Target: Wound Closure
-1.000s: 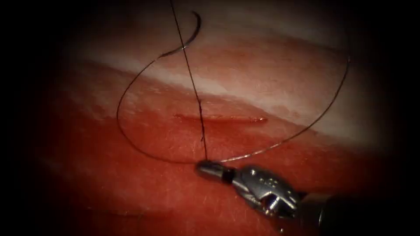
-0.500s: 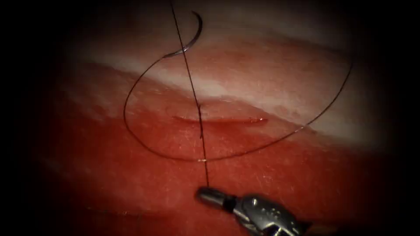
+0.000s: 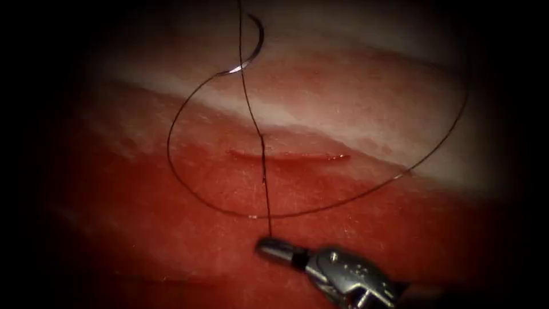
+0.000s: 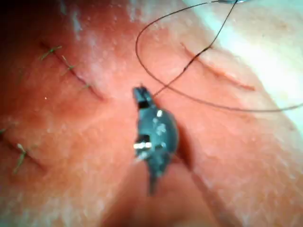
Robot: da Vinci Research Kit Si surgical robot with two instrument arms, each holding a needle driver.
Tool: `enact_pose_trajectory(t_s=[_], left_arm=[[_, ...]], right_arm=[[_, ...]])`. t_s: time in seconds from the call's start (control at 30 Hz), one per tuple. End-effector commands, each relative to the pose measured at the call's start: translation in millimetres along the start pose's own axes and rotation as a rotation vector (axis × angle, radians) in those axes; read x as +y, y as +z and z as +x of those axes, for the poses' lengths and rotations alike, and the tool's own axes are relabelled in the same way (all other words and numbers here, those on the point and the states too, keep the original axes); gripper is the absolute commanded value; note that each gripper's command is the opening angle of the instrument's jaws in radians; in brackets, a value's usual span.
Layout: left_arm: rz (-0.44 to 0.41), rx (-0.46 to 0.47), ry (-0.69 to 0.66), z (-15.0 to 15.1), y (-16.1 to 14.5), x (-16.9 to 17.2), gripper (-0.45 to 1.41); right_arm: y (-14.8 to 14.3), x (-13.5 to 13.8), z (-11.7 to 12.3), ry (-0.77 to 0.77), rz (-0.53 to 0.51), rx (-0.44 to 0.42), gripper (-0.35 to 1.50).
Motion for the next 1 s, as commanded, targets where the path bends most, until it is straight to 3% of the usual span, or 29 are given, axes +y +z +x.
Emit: enact_pose_trajectory(t_s=[0.03,0.37,0.63,1.0], left_arm=[[-0.001,0.003,0.002,0.1,0.6,-0.6,-0.45],[-0.008,0.006,0.006,0.1,0.3,-1.1,-0.45],[-0.013,0.008,0.006,-0.2,0.4,-2.3,-0.45],[-0.016,0.009,0.005,-0.1,0.2,-2.4,-0.45]], right_arm=[[1.1,0.0,-0.5,0.001,0.003,0.002,-0.35],[0.8,-0.5,-0.9,-0.004,0.008,-0.009,-0.35],[-0.3,-2.3,-3.4,-0.002,0.020,-0.057,-0.35],[-0.2,-2.4,-2.6,0.011,0.026,-0.061,-0.35]])
